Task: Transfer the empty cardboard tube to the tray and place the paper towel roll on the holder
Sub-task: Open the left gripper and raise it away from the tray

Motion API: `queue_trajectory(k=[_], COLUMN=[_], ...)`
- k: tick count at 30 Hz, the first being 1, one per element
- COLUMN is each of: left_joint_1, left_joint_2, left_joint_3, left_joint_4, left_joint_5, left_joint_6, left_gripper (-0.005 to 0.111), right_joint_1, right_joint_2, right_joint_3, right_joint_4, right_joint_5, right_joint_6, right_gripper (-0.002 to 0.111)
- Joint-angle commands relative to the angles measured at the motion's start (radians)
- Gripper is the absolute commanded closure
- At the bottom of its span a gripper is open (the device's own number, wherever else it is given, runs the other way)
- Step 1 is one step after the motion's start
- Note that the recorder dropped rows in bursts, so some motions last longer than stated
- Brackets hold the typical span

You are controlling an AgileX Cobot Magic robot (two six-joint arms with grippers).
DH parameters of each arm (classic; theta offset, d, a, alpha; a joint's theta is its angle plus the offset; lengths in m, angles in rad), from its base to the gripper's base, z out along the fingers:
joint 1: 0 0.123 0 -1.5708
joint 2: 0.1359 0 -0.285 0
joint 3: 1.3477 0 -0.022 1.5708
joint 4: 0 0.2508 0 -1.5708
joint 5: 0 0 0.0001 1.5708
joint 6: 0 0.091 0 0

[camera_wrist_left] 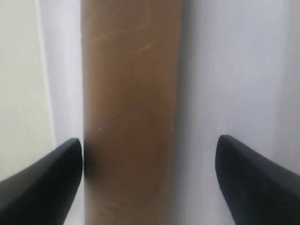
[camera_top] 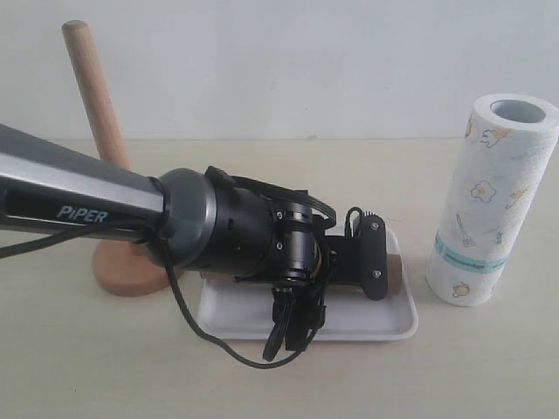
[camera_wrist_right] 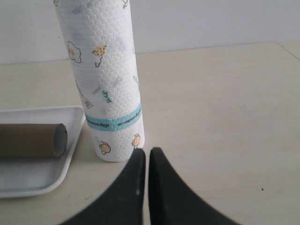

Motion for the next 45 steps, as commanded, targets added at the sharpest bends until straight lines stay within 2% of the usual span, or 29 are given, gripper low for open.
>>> queue_trajectory(k=[1, 9, 26, 30, 32, 38, 39, 45], left_joint_1=[-0.004, -0.004, -0.004, -0.004, -0.004, -0.004, -0.004, -0.004], left_joint_2=[0.003, -0.012, -0.275, -0.355, -0.395, -0.535, -0.564, -0.712], left_joint_3=[-0.009, -0.009, -0.009, -0.009, -0.007, -0.007, -0.007, 0.001], left_joint_4=[-0.002, 0.002, -0.066, -0.084, -0.103, -0.178, -0.195, -0.254], left_joint_5=[0.037, 0.042, 0.11, 0.197, 0.273, 0.413, 0.435, 0.46], left_joint_6=[-0.005, -0.005, -0.022, -0.022, -0.022, -0.033, -0.033, -0.106], left_gripper=[0.033, 0.033, 0.033, 0.033, 0.039, 0.097, 0.103, 0.103], right_joint_1=[-0.007, -0.007, -0.007, -0.007, -0.007, -0.007, -0.007, -0.007], right_joint_2=[-0.005, -0.005, -0.005, -0.005, -0.005, -0.005, -0.005, -0.005], right_joint_3=[-0.001, -0.001, -0.001, -0.001, -0.001, -0.001, -0.001, -0.001], right_joint_4=[-0.002, -0.002, -0.002, -0.002, -0.002, -0.002, -0.002, -0.002], right_joint_5=[-0.007, -0.007, -0.007, -0.007, -0.007, -0.007, -0.007, -0.007], right_joint_6=[-0.001, -0.001, -0.001, -0.001, -0.001, -0.001, -0.001, -0.001], right_gripper=[0.106, 0.106, 0.106, 0.106, 0.106, 0.106, 0.106, 0.106])
